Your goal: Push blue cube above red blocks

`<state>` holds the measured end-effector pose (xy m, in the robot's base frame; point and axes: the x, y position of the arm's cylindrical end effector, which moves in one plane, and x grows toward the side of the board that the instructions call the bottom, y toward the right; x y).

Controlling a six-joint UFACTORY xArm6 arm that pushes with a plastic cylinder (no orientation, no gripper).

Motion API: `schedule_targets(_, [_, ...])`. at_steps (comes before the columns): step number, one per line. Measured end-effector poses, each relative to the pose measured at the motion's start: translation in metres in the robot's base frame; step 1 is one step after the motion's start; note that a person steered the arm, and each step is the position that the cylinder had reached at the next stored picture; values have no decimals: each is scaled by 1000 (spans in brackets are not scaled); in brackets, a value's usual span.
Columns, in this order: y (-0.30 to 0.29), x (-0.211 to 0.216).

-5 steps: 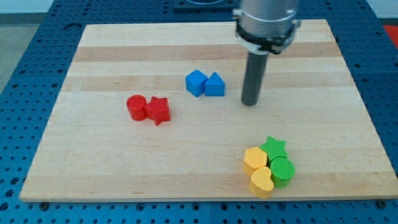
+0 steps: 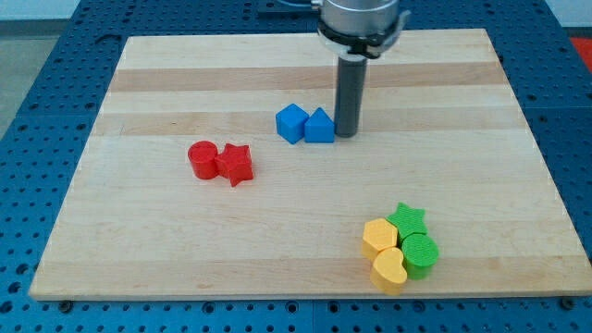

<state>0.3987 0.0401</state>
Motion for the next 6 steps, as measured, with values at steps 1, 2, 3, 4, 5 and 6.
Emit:
schedule_targets(1, [-31,-6])
schedule_targets(2, [-70,-6])
schedule_targets(3, [-91,-6])
schedule_targets(4, [-73,-21])
schedule_targets(5, [-82,-42])
schedule_targets(6, [-122,-32])
